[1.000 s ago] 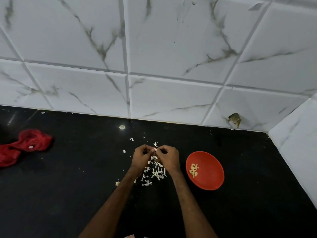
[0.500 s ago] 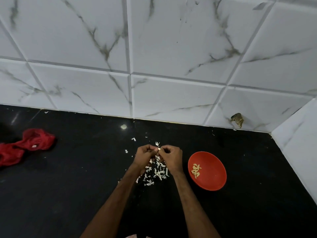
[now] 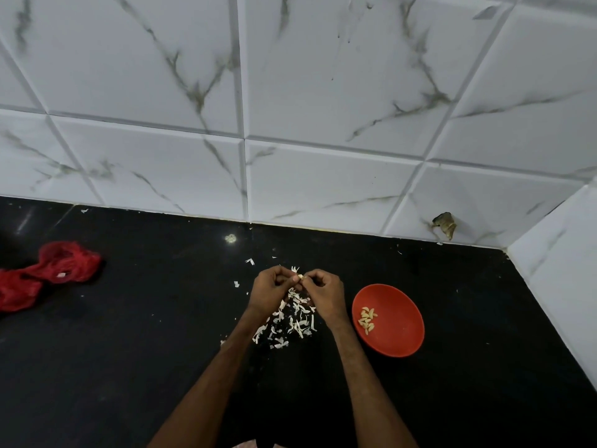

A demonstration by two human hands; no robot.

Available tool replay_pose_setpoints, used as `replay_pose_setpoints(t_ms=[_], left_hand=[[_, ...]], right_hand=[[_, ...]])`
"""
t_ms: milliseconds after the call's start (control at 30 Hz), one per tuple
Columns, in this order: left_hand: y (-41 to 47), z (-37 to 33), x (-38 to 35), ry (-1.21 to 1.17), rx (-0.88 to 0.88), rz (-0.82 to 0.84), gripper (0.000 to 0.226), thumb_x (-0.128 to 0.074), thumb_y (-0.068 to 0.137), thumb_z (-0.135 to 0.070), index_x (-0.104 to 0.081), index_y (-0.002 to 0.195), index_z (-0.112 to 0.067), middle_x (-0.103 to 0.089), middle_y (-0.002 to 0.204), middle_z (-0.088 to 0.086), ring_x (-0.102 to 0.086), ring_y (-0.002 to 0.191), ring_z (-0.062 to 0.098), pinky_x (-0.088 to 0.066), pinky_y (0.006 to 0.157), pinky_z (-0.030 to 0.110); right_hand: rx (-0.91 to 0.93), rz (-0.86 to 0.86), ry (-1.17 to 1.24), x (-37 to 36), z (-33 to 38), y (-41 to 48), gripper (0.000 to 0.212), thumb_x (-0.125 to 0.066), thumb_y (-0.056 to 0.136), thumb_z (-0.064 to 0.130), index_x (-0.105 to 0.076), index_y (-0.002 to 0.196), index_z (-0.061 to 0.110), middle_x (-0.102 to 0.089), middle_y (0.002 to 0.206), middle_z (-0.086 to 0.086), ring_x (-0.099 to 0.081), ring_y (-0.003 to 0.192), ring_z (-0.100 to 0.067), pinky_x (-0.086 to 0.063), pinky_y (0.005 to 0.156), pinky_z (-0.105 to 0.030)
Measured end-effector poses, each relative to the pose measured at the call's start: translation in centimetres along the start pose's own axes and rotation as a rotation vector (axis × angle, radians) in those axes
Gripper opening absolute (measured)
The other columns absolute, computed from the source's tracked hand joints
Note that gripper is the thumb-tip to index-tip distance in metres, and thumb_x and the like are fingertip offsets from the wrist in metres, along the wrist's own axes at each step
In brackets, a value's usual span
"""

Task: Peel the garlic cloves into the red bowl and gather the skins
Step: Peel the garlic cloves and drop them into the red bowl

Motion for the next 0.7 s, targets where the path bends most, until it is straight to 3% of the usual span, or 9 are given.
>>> replay_pose_setpoints(t_ms=[200,400,533,700], left_hand=[[0.0,0.5,-0.3,-0.143,0.085,-0.003,0.016,-0.056,0.1,-0.007,-0.064,0.088,0.001,-0.064,0.063,0.004,-0.044,0.041,0.005,-0.033,0.039,0.014],[0.1,0.6,-0.3,-0.244,0.138,-0.041,0.021,-0.055,0.101,-0.011,-0.063,0.094,0.007,-0.058,0.06,0.001,-0.042,0.04,0.001,-0.033,0.04,0.013],[0.5,1.0,-0.2,-0.222,0.15,-0.062,0.019,-0.055,0.1,-0.009,-0.065,0.1,0.008,-0.065,0.064,0.0,-0.042,0.041,0.001,-0.035,0.041,0.015],[0.6,1.2,0.0,-0.05,0.067,-0.086,0.011,-0.058,0.098,-0.006,-0.068,0.093,-0.003,-0.067,0.069,0.002,-0.054,0.051,-0.001,-0.043,0.056,0.014]], right_hand=[[0.032,0.001,-0.093,-0.3,0.2,0.3,0.016,-0.068,0.086,0.012,-0.073,0.073,0.018,-0.071,0.069,0.005,-0.061,0.063,-0.003,-0.049,0.06,-0.022],[-0.057,0.156,-0.291,-0.8,-1.2,0.0,0.014,-0.066,0.085,0.032,-0.074,0.079,0.022,-0.072,0.073,0.008,-0.068,0.071,-0.01,-0.056,0.071,-0.039],[-0.077,0.139,-0.449,-0.2,-1.0,-0.1,0.017,-0.061,0.089,0.03,-0.072,0.082,0.02,-0.07,0.074,0.006,-0.067,0.07,-0.011,-0.053,0.069,-0.035],[-0.016,0.061,-0.573,0.3,-0.1,0.4,0.014,-0.063,0.09,0.028,-0.071,0.083,0.019,-0.07,0.077,0.007,-0.066,0.07,-0.01,-0.057,0.071,-0.035]])
Point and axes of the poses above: each hand's wrist, its own y-axis towards the middle knuckle, its own x-axis out of the back of the hand, z = x × y, the point moved 4 cm from there along y, towards the middle knuckle
